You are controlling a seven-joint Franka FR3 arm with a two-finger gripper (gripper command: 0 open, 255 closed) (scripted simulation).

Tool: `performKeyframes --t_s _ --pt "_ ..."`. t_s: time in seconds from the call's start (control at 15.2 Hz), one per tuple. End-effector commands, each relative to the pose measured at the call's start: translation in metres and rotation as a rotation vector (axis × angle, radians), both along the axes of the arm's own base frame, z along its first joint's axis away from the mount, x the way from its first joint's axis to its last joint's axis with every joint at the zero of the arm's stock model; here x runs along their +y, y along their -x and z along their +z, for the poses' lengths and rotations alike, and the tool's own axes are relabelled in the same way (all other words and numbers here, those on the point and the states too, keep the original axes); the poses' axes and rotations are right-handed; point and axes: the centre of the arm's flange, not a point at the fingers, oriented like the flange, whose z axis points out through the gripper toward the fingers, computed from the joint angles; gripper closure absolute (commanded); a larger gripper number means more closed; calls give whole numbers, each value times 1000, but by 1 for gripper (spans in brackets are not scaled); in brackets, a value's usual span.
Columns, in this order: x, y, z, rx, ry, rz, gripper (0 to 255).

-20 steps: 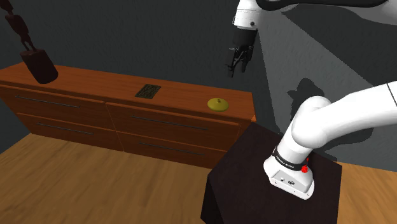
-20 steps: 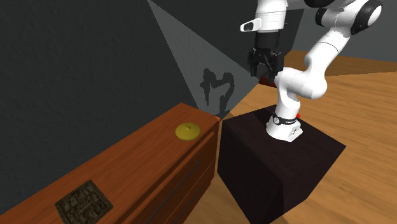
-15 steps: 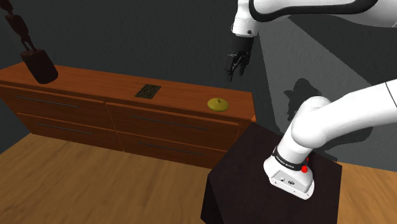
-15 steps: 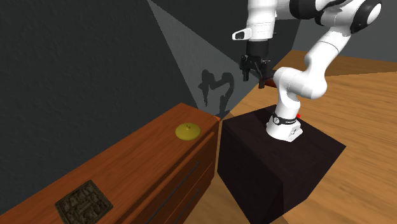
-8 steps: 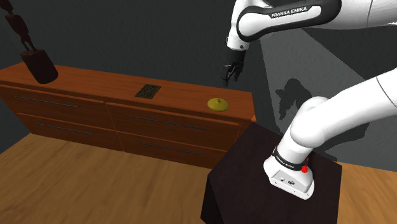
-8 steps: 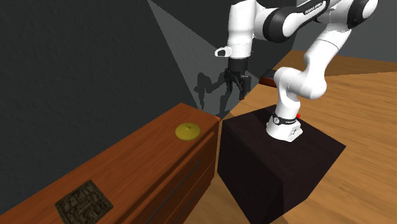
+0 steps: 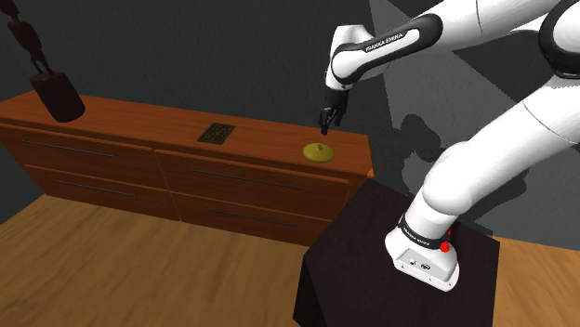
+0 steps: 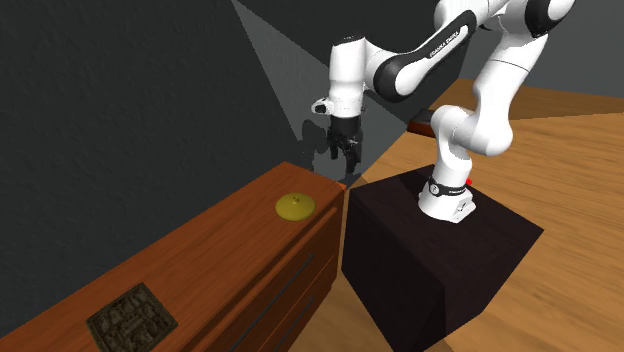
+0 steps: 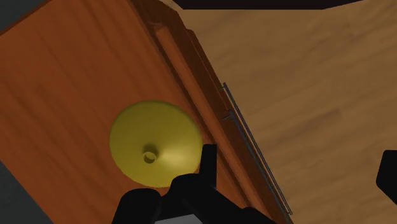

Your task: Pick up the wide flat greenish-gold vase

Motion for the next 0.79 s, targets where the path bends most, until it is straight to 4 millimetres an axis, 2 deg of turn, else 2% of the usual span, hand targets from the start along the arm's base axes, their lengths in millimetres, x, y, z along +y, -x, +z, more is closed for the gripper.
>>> performKeyframes --t_s 0.0,0.73 --pt "-15 -11 -16 -4 10 8 0" --pt "-96 -76 -110 -23 56 47 0"
